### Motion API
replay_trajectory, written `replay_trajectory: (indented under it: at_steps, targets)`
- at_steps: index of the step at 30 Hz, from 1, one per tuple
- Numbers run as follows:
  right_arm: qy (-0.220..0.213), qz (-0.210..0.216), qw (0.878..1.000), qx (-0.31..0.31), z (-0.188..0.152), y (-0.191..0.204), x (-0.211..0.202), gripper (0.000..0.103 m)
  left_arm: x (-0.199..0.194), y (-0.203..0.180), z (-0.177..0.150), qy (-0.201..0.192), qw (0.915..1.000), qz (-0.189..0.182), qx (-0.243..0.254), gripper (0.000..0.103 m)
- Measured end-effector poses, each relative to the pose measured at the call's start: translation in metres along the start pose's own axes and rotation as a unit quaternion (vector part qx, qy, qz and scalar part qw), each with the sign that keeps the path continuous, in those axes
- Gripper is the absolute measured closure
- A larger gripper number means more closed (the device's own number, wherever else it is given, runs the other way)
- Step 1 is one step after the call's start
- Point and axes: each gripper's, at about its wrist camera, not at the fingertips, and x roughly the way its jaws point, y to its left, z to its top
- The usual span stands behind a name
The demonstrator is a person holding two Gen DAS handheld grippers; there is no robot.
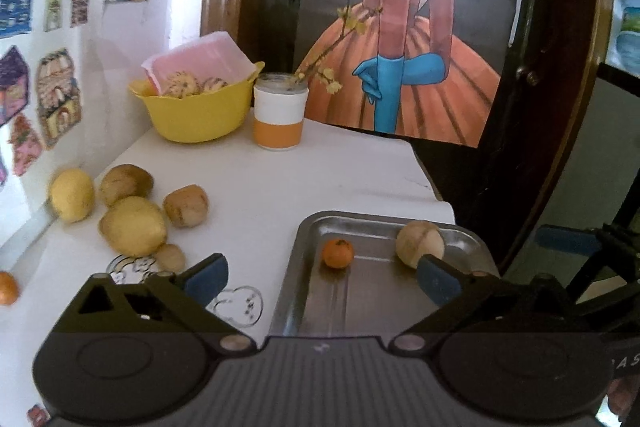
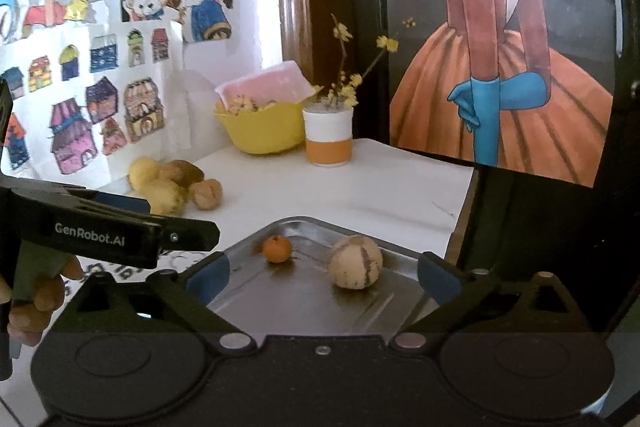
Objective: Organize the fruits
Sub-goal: 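Lift both tools away from the tray back toward the fruits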
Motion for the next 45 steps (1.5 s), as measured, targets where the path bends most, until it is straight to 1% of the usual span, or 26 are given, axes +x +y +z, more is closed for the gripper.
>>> replay_trajectory:
  at_steps: [6,11,16,21,25,31,35,40,45]
  targets:
    - [0.007,0.000,1.000,-0.011,-0.009,0.028,-0.040,0.001,-0.044,0.013,-0.018,-0.005,1.0000,-0.001,0.003,0.001]
    - [0.025,0.001,0.999,-0.023,-0.021,0.054,-0.067,0.001,-0.074,0.026,-0.033,-0.004,1.0000,0.000,0.004,0.001]
    - [0.048,0.008,0.998,-0.031,-0.031,0.077,-0.084,0.001,-0.099,0.041,-0.048,-0.001,1.0000,-0.002,-0.002,0.001]
    - [0.070,0.019,0.997,-0.028,-0.041,0.099,-0.092,0.001,-0.119,0.053,-0.065,0.009,1.0000,-0.001,-0.002,0.001]
    - [0.091,0.032,0.994,-0.044,-0.047,0.121,-0.091,0.001,-0.131,0.063,-0.077,0.015,0.9998,0.010,-0.002,0.001]
    - [0.106,0.070,0.989,-0.071,-0.046,0.156,-0.081,0.001,-0.147,0.091,-0.090,0.027,0.9986,0.043,-0.015,0.001]
    - [0.111,0.099,0.984,-0.094,-0.041,0.179,-0.066,0.001,-0.156,0.114,-0.091,0.029,0.9966,0.073,-0.021,0.001]
    - [0.114,0.136,0.977,-0.122,-0.028,0.206,-0.042,0.001,-0.159,0.142,-0.089,0.035,0.9928,0.109,-0.034,0.001]
    - [0.098,0.151,0.973,-0.144,-0.012,0.222,-0.018,0.001,-0.152,0.169,-0.083,0.032,0.9886,0.137,-0.052,0.001]
